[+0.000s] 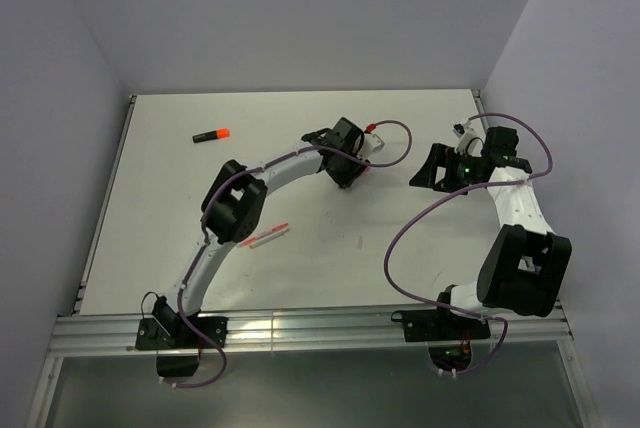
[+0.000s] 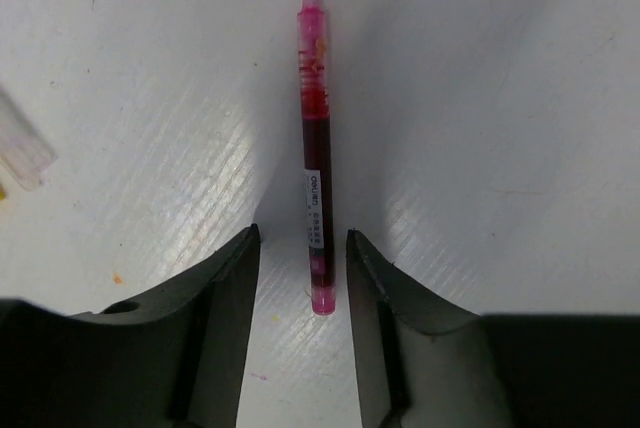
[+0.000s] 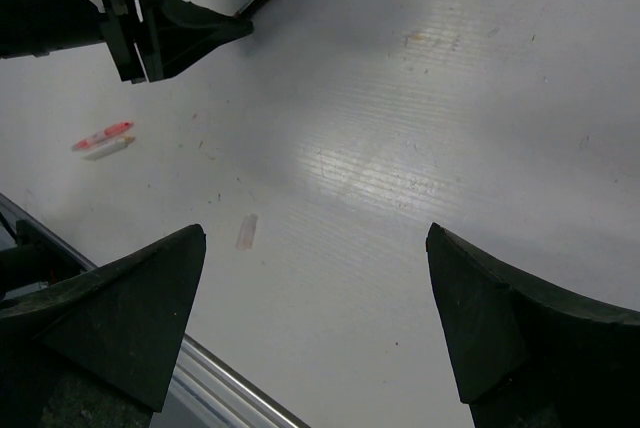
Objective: Insert the pens into the pen caps
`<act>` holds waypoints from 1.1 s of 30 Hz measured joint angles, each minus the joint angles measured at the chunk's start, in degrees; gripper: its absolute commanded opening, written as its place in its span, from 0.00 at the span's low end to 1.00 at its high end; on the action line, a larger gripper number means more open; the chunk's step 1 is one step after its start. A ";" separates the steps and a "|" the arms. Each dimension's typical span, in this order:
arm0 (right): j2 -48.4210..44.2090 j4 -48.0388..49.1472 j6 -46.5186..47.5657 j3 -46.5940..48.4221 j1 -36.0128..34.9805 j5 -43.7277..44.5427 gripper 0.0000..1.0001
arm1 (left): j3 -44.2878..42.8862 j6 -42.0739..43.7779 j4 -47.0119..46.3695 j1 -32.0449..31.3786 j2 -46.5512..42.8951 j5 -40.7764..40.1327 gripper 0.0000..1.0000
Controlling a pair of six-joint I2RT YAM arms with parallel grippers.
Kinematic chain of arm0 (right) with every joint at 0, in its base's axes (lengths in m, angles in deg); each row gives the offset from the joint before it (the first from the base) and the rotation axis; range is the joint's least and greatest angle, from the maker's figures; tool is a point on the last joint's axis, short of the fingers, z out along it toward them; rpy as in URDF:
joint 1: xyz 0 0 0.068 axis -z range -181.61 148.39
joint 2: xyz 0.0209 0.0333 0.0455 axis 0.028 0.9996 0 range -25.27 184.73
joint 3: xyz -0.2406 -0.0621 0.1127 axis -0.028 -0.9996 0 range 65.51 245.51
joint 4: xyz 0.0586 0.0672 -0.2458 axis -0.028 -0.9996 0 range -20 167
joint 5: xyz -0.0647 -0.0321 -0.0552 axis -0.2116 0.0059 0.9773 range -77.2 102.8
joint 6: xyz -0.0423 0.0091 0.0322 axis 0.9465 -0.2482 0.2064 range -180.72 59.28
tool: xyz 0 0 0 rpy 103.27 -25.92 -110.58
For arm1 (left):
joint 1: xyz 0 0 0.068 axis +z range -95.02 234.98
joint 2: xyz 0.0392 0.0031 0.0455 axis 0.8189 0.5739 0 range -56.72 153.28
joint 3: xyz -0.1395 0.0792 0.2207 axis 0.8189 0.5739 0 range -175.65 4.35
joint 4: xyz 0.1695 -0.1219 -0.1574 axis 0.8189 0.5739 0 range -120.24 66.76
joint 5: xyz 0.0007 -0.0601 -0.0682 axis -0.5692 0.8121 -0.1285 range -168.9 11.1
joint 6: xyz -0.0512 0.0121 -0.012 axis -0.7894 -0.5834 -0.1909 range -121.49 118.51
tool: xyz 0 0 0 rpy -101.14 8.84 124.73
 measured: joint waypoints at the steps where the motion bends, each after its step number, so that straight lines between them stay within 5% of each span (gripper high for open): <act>1: 0.02 -0.02 0.02 0.00 0.02 -0.04 0.98 | -0.35 0.07 0.00 -0.04 0.28 0.00 0.40; 15: 0.39 -0.17 -0.02 0.02 0.07 -0.90 0.98 | 1.62 1.81 -1.31 -0.15 -0.52 -0.13 0.00; 33: 0.81 -0.17 0.00 0.02 0.07 -1.38 0.97 | 22.10 5.66 1.40 3.74 -14.14 1.22 0.05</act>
